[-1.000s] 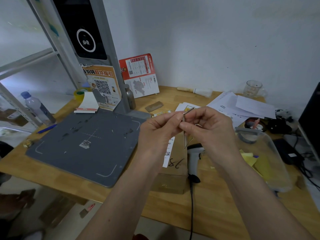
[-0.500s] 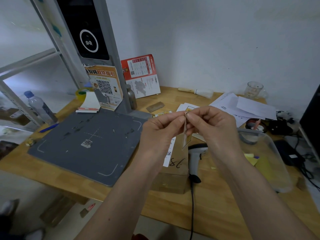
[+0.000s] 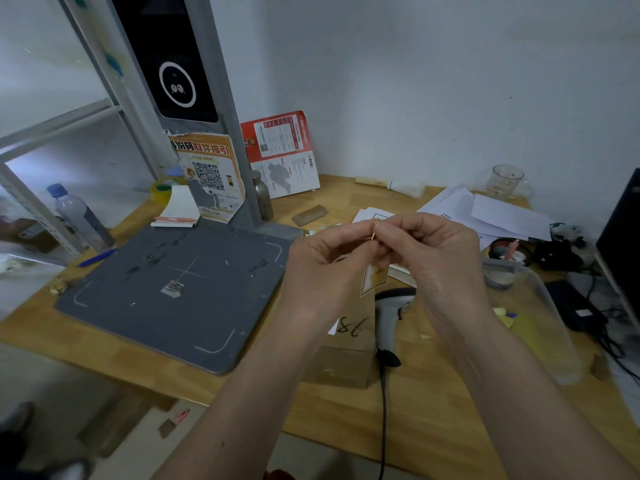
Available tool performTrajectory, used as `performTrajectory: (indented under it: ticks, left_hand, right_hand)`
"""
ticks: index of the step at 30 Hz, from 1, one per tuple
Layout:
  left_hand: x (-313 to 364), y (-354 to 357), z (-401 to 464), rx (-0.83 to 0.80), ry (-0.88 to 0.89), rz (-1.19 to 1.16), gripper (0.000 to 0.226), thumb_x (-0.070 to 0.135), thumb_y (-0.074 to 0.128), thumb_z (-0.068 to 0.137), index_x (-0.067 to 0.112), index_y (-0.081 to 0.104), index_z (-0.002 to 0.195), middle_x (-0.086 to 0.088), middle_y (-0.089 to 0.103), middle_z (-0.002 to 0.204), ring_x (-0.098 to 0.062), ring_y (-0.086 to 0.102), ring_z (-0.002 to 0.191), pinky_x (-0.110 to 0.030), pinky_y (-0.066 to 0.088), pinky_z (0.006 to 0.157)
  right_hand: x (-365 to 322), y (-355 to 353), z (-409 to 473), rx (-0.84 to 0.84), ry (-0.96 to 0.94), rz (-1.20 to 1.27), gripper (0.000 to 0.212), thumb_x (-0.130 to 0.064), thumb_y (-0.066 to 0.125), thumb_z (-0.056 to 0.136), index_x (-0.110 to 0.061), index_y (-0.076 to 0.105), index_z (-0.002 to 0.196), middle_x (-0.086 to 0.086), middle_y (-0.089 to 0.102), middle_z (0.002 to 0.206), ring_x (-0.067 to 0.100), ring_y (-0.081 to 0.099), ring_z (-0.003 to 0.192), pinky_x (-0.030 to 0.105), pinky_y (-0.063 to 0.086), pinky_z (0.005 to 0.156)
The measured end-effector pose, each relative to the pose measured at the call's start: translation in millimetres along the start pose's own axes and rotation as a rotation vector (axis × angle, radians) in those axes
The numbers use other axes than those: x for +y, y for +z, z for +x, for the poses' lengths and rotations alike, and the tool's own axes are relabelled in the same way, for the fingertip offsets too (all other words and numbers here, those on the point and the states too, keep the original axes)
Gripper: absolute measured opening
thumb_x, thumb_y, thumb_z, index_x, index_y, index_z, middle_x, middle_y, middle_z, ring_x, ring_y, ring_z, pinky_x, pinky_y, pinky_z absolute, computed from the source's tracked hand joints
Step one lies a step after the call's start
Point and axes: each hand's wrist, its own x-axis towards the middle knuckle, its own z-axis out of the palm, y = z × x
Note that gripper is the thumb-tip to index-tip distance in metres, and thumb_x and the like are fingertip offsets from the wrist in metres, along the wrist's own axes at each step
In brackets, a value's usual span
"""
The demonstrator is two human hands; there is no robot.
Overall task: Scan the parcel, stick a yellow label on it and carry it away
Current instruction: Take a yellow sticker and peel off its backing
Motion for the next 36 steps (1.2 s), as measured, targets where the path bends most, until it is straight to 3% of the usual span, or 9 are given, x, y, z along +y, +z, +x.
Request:
performTrajectory:
  ticks: [5,9,14,20,28,36]
  left_hand:
    - [0.6,-0.3,-0.1,0.004,-0.022,0.003,0.025,0.005,0.071,0.082,0.03,0.076,0.085,0.009,0.078,0.086,-0.003,0.072,0.086,-0.015,0.054,0.075]
    - [0.2,-0.7,-0.2,0.015,-0.06,-0.026,0.02,0.006,0.07,0.082,0.02,0.076,0.095,0.004,0.078,0.091,-0.004,0.072,0.086,-0.017,0.055,0.078]
    - [1.0,-2.2,-0.8,-0.018,-0.047,-0.004,0.025,0.007,0.069,0.083,0.031,0.077,0.082,0.01,0.077,0.082,-0.003,0.072,0.083,-0.015,0.054,0.074]
    - [0.4,-3.5,-0.1,0.004,-0.067,-0.039,0.018,0.005,0.069,0.083,0.016,0.076,0.095,0.0,0.078,0.09,-0.006,0.073,0.083,-0.015,0.055,0.073]
    - [-4.0,-4.3,3.5,0.028,-0.097,-0.035,0.018,0.007,0.07,0.083,0.017,0.076,0.096,-0.001,0.078,0.092,-0.013,0.073,0.09,-0.025,0.056,0.081]
    - [-3.8,-2.8,3.2,0.02,-0.077,-0.025,0.017,0.007,0.07,0.083,0.017,0.076,0.095,0.005,0.078,0.089,-0.003,0.072,0.084,-0.013,0.054,0.072]
  right_hand:
    - [2.6,-1.1,0.0,-0.02,0.009,0.045,0.005,0.0,0.067,0.08,-0.003,0.07,0.078,0.01,0.067,0.062,0.021,0.062,0.057,0.029,0.057,0.058]
    - [3.9,-0.8,-1.4,-0.027,0.0,0.047,0.009,0.005,0.064,0.081,-0.002,0.068,0.079,0.01,0.067,0.064,0.019,0.062,0.055,0.026,0.055,0.056]
    - [3.8,-0.2,-2.4,-0.02,0.005,0.041,0.004,-0.002,0.069,0.078,-0.005,0.07,0.077,0.009,0.068,0.063,0.02,0.062,0.054,0.028,0.056,0.057]
    - [5.2,1.6,-0.8,-0.025,0.015,0.026,0.007,0.001,0.066,0.08,-0.005,0.069,0.078,0.013,0.066,0.065,0.018,0.062,0.057,0.026,0.056,0.057]
    - [6.4,0.9,-0.3,-0.034,0.046,0.006,0.007,0.0,0.064,0.083,-0.004,0.07,0.082,0.013,0.069,0.07,0.019,0.064,0.061,0.029,0.056,0.062]
    - [7.8,0.3,0.8,-0.02,0.088,0.008,0.006,-0.007,0.066,0.083,-0.007,0.072,0.079,0.014,0.069,0.072,0.022,0.065,0.066,0.031,0.055,0.066]
